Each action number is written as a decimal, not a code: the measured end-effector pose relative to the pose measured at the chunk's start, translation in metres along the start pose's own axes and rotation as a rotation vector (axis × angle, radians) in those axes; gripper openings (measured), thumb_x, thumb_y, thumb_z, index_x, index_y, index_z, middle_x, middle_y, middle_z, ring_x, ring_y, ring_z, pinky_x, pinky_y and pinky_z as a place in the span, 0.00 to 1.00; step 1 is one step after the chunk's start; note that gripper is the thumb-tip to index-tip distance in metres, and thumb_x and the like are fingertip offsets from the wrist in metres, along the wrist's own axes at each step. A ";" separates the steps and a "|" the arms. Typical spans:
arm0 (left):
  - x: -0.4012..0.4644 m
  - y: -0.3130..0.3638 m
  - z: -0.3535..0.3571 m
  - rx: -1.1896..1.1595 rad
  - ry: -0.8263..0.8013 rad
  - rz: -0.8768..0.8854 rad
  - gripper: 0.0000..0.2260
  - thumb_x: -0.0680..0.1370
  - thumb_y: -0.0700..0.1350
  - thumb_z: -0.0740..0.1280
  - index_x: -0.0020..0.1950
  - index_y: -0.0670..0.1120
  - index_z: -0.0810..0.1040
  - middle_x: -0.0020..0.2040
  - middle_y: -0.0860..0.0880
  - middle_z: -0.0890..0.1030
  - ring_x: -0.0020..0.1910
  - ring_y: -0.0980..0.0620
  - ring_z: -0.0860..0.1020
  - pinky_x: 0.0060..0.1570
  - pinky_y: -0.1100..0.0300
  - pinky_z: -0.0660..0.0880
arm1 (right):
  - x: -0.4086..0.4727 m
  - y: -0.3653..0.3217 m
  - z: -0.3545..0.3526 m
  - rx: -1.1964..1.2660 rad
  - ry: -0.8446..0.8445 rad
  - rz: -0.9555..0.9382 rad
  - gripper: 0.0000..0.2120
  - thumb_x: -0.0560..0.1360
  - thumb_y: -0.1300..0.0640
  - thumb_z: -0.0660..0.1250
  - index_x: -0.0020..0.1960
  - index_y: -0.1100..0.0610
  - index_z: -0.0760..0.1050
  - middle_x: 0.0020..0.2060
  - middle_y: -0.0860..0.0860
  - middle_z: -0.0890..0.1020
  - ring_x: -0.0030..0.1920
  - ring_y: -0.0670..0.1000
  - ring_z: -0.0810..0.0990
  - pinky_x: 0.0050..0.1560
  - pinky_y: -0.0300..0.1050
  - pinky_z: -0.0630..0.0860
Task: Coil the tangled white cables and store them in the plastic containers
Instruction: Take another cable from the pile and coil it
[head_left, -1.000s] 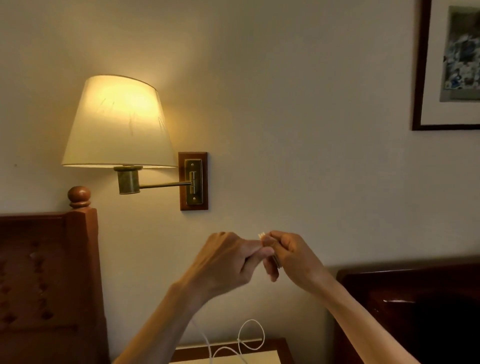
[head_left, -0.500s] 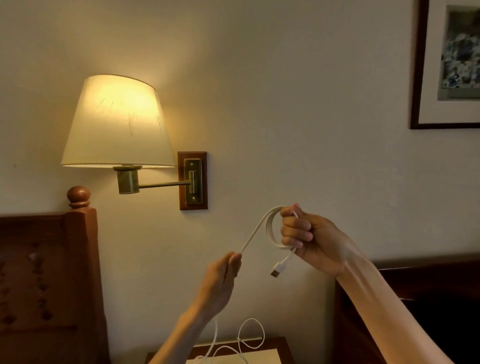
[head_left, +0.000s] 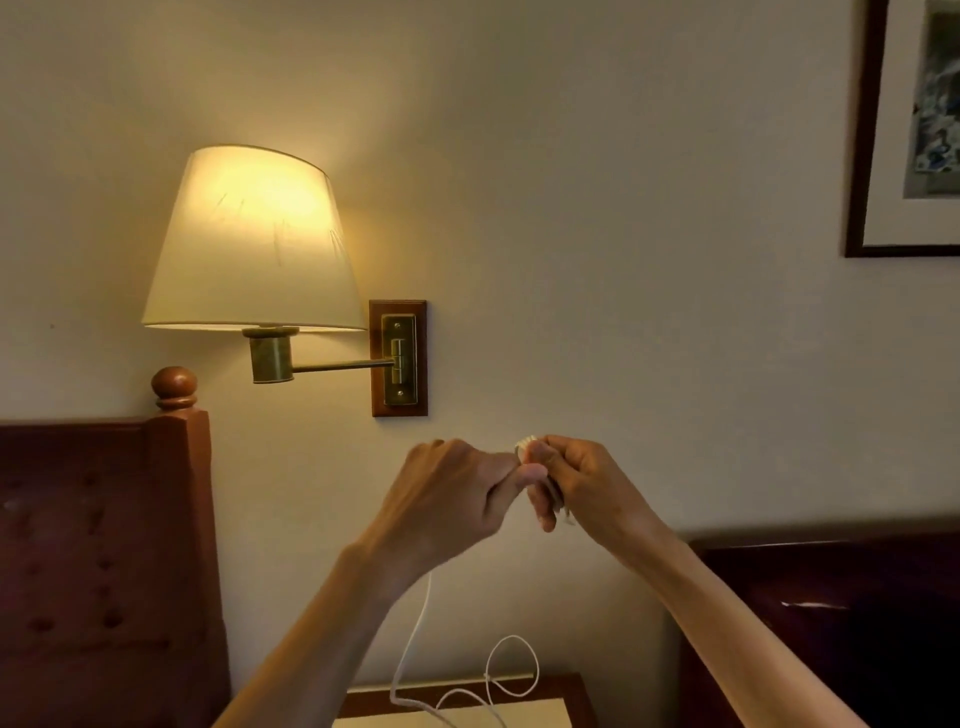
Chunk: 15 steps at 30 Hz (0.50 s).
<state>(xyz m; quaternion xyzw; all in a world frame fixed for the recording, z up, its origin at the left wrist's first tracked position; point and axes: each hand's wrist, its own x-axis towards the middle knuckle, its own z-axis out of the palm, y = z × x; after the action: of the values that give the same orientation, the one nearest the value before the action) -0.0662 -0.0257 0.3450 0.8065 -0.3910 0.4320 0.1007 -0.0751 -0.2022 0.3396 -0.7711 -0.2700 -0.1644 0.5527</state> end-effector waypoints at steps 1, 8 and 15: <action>-0.001 -0.004 -0.001 0.008 0.035 -0.004 0.20 0.82 0.59 0.53 0.35 0.53 0.74 0.24 0.59 0.65 0.21 0.59 0.66 0.28 0.72 0.58 | -0.002 -0.001 0.002 -0.004 -0.014 0.010 0.20 0.84 0.53 0.53 0.40 0.63 0.74 0.26 0.53 0.77 0.27 0.51 0.73 0.34 0.39 0.71; -0.004 -0.025 0.013 -0.291 0.166 -0.097 0.21 0.81 0.60 0.55 0.40 0.49 0.77 0.29 0.55 0.73 0.27 0.56 0.72 0.28 0.65 0.67 | -0.010 -0.015 0.000 0.439 -0.197 0.225 0.20 0.84 0.54 0.51 0.40 0.60 0.74 0.23 0.50 0.63 0.24 0.47 0.59 0.28 0.39 0.60; -0.055 -0.041 0.052 -0.540 0.097 -0.384 0.14 0.81 0.52 0.57 0.37 0.55 0.73 0.29 0.59 0.72 0.27 0.58 0.68 0.30 0.59 0.62 | -0.007 -0.034 -0.035 1.070 -0.186 0.204 0.15 0.83 0.54 0.52 0.42 0.58 0.71 0.27 0.47 0.67 0.25 0.44 0.65 0.28 0.37 0.67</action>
<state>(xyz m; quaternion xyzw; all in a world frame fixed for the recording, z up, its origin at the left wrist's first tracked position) -0.0222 0.0061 0.2785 0.7882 -0.3271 0.3238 0.4085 -0.0989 -0.2288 0.3735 -0.4160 -0.2875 0.1190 0.8544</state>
